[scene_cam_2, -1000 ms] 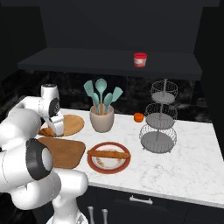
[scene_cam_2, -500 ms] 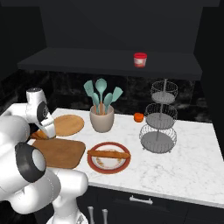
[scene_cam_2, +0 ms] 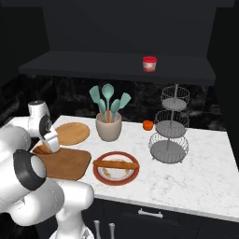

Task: From the different types of pastries on the counter, select a croissant and place it on the cutting board. Then retrieve a jar of jam from the cabinet and place it alongside the croissant on the cutting board.

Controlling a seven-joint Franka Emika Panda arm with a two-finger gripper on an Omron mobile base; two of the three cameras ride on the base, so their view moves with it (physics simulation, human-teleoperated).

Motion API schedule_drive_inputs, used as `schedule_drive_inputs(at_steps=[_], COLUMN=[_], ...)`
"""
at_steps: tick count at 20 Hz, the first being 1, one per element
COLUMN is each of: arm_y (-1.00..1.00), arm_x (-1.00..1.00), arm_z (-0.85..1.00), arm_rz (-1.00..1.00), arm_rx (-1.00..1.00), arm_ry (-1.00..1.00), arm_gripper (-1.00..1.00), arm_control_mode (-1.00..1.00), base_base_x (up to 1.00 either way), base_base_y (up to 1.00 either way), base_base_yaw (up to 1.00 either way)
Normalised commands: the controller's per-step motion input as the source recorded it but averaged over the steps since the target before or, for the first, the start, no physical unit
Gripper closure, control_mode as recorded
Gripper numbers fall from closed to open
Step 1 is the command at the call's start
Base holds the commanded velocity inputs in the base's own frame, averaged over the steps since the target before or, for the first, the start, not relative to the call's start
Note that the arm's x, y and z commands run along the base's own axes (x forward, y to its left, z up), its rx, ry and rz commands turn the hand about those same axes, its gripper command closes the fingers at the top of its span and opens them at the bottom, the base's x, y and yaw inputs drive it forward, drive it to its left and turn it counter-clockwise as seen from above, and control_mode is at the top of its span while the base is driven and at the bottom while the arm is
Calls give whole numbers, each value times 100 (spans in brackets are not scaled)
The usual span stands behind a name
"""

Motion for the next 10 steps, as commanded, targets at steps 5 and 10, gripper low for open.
schedule_drive_inputs(at_steps=[5, 10], arm_y=[5, 22], arm_x=[-4, -14], arm_z=[-17, 0], arm_rz=[0, 4], arm_rx=[0, 0], arm_ry=[1, 1], arm_gripper=[100, 100], arm_control_mode=[-100, -100], base_base_x=[0, 0], base_base_y=[0, 0], base_base_yaw=[0, 0])
